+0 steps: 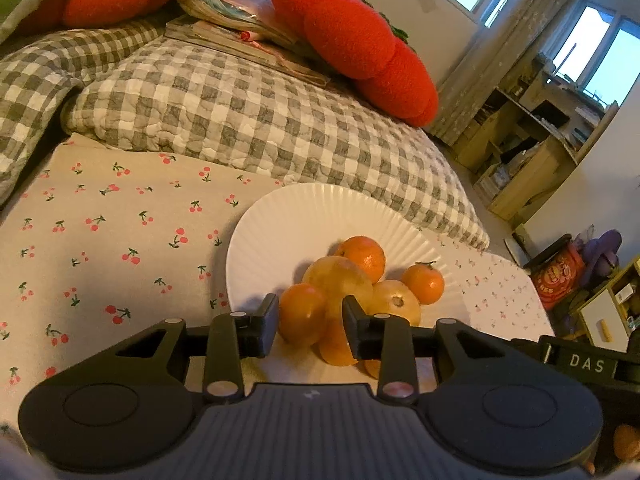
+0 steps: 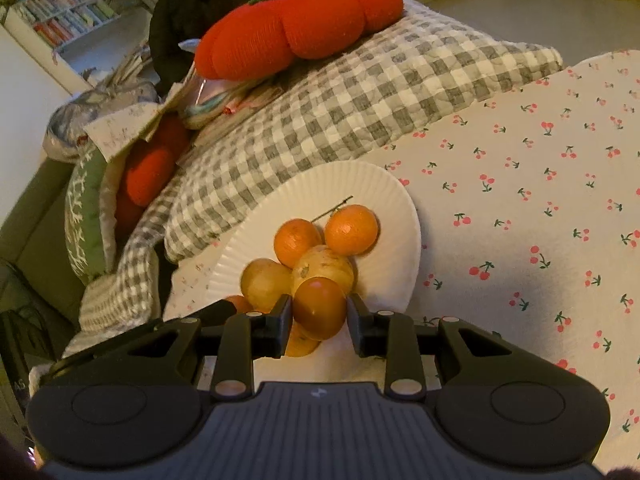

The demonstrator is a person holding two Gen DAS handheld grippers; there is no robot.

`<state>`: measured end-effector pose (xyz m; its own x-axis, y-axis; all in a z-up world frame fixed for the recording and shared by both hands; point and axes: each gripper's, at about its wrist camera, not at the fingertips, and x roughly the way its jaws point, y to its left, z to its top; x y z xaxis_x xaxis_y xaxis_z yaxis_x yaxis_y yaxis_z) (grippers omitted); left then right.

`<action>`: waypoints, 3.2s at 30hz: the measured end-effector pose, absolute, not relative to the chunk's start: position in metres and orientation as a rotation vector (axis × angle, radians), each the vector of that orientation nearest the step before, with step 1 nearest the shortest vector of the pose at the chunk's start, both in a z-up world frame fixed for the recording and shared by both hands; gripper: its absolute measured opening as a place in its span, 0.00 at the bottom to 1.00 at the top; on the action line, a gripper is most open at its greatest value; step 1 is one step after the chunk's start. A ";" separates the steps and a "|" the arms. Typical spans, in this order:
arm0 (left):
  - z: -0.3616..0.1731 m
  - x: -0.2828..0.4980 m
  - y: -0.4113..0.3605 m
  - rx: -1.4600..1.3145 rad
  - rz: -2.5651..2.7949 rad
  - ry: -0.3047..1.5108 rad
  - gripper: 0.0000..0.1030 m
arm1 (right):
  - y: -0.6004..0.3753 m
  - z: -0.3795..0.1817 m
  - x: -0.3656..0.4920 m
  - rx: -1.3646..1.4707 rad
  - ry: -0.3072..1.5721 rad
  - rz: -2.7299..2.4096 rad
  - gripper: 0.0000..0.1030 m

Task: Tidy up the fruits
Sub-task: 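Carry both tomatoes to the white plate and open both grippers over it, then move the left gripper back to the fruits and grasp a green tomato, then grasp an olive-green tomato with the right gripper while the left holds the green tomato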

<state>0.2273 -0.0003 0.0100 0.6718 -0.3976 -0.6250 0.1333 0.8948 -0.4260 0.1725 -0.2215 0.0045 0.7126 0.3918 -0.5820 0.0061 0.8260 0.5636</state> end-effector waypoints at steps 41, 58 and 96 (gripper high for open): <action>0.047 0.103 0.092 -0.289 -0.044 0.714 0.61 | -0.144 0.058 0.103 0.177 0.657 0.293 0.47; 0.011 0.073 0.055 -0.157 -0.130 0.790 0.62 | -0.112 0.063 0.074 0.055 0.715 0.384 0.83; -0.013 0.079 0.043 -0.113 -0.141 0.864 0.15 | -0.086 0.015 0.097 -0.107 0.768 0.313 0.86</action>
<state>0.0792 0.0428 -0.0134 0.6411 -0.1686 -0.7487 0.0774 0.9848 -0.1555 0.0970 -0.0855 0.0147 0.6758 0.2386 -0.6974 -0.3163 0.9485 0.0180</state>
